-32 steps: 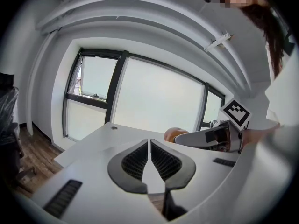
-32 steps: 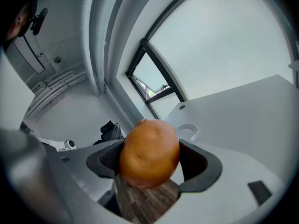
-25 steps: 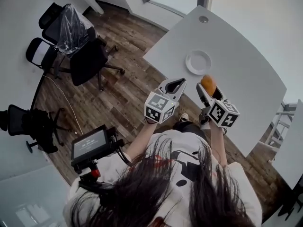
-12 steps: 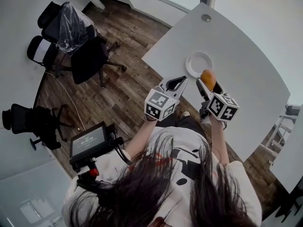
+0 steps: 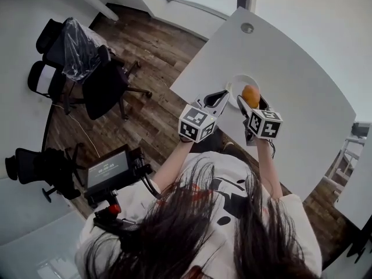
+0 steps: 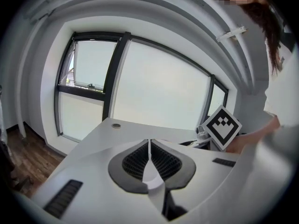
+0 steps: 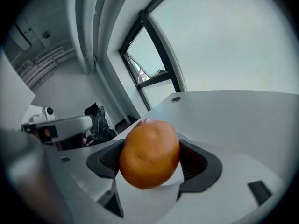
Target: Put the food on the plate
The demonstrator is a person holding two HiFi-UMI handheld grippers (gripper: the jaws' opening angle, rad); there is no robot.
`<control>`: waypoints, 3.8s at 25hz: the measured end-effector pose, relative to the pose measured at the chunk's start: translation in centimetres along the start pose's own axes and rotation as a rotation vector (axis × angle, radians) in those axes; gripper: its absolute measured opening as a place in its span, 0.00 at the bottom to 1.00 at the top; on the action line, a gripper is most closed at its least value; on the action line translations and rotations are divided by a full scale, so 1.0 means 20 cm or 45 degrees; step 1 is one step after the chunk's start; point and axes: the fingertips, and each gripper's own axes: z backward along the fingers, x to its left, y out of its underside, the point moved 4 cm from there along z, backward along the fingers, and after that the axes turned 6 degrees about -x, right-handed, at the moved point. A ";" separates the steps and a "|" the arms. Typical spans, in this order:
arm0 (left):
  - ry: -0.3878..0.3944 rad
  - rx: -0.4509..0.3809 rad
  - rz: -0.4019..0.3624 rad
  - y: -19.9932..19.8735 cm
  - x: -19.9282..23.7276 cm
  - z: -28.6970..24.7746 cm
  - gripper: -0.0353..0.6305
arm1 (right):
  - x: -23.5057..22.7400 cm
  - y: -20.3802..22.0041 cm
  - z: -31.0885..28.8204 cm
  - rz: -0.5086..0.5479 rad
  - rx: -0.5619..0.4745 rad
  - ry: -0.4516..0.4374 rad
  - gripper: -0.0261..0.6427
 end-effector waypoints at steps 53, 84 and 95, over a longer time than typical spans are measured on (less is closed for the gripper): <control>0.062 -0.002 -0.082 -0.03 -0.08 0.01 0.08 | -0.01 0.05 0.05 0.118 0.004 0.084 0.59; -0.075 -0.062 0.013 0.12 -0.64 0.31 0.08 | 0.23 0.16 0.64 -0.052 -0.164 -0.223 0.25; -0.089 -0.079 -0.002 0.14 -0.63 0.50 0.08 | 0.35 0.18 0.71 -0.067 -0.208 -0.193 0.25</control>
